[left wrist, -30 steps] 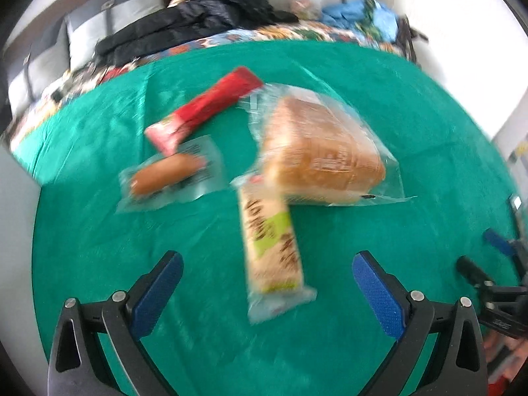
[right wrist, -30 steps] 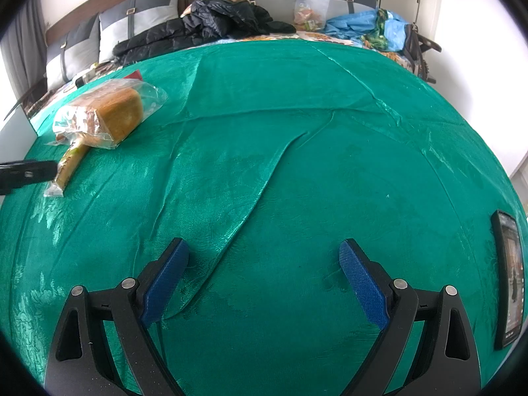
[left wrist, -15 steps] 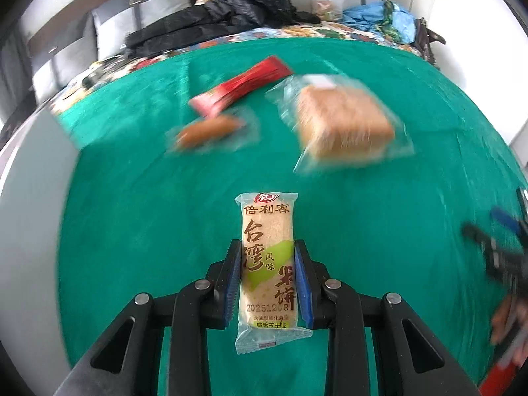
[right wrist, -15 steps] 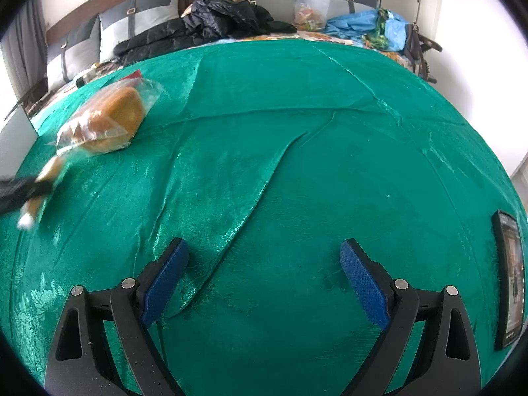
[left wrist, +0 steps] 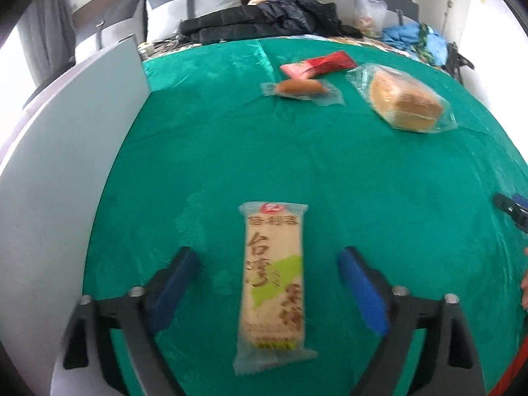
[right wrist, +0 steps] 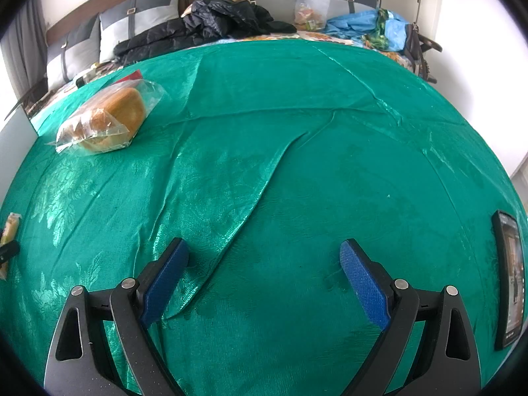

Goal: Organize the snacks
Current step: 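Lower the cracker packet onto the sheet and open the left gripper, then grasp the bagged bread loaf with the right gripper while the left gripper grasps the cracker packet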

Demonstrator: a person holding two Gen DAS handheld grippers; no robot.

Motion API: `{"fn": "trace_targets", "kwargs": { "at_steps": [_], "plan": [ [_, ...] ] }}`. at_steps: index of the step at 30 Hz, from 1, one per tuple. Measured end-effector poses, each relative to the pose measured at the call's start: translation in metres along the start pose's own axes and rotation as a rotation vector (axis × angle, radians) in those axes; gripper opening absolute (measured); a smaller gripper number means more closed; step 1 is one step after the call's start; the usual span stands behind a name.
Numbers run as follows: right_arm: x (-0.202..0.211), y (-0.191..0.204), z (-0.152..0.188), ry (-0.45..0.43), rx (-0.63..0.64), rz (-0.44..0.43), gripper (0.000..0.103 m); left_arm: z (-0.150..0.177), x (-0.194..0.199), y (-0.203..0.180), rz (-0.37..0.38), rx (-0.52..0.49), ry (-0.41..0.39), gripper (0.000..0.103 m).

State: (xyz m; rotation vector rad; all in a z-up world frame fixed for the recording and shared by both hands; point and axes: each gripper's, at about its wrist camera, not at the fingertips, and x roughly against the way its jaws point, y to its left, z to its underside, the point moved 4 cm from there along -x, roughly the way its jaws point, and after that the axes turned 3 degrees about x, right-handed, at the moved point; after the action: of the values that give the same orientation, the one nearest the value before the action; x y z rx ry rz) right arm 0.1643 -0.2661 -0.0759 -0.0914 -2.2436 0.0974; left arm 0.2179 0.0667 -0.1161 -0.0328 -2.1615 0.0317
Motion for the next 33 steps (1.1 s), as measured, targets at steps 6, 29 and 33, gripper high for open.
{"fn": "trace_targets", "kwargs": {
  "at_steps": [6, 29, 33],
  "plan": [
    [0.0, 0.0, 0.0, 0.0, 0.0, 0.0, 0.095, -0.003, -0.005, 0.003, -0.001, 0.01, -0.03, 0.103],
    [0.013, 0.104, -0.116, 0.136, 0.008, -0.25, 0.093, -0.005, -0.006, 0.003, 0.0, 0.01, -0.031, 0.103],
    [-0.03, 0.178, -0.132, 0.222, 0.099, -0.094, 0.093, -0.005, -0.005, 0.003, 0.002, 0.01, -0.029, 0.103]
  ]
}}
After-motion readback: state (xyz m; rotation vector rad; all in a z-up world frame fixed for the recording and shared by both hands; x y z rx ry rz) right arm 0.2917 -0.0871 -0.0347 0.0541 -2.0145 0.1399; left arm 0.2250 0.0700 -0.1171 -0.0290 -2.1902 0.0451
